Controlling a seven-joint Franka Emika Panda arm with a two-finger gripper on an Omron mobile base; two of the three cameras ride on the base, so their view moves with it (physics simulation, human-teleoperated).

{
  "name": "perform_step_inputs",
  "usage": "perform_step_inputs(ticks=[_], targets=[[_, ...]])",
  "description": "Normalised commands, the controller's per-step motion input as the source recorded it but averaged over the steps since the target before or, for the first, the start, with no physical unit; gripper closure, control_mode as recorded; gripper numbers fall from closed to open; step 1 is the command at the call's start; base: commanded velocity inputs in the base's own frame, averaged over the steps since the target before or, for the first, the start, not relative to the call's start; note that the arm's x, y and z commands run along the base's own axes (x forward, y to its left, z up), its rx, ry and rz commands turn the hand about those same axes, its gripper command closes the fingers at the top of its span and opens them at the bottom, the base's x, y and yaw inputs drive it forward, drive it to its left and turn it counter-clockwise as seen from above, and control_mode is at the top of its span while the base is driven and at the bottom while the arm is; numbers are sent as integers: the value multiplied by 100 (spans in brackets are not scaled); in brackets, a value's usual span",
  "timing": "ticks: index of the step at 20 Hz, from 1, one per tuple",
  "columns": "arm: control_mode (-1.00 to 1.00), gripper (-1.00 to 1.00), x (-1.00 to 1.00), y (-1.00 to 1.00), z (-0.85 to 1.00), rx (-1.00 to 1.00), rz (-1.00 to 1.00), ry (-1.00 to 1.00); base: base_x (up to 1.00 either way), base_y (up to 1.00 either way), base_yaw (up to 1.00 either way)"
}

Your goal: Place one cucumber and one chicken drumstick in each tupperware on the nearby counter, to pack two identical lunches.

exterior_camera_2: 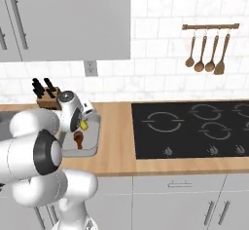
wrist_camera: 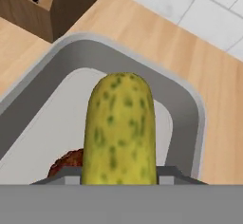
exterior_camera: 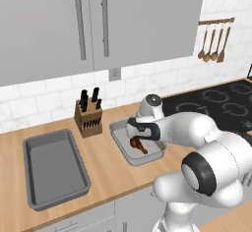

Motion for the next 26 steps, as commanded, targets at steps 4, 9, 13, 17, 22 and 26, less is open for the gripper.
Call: perform_step_inputs(ticks=[4, 9, 13, 17, 22, 26], targets=[[-100, -100, 27, 22, -2, 0, -7, 0, 0, 0, 0], [-100, -100, -8, -4, 12, 0, -5, 2, 0, 0, 0], [-100, -100, -92, -15, 83, 0, -7, -1, 0, 0, 0], [-100, -100, -100, -38, 100, 2, -12, -11, 0, 0, 0], [-100, -100, -100, -56, 100, 1, -6, -12, 0, 0, 0], [-100, -100, -100, -37, 70, -2, -2, 6, 0, 0, 0]])
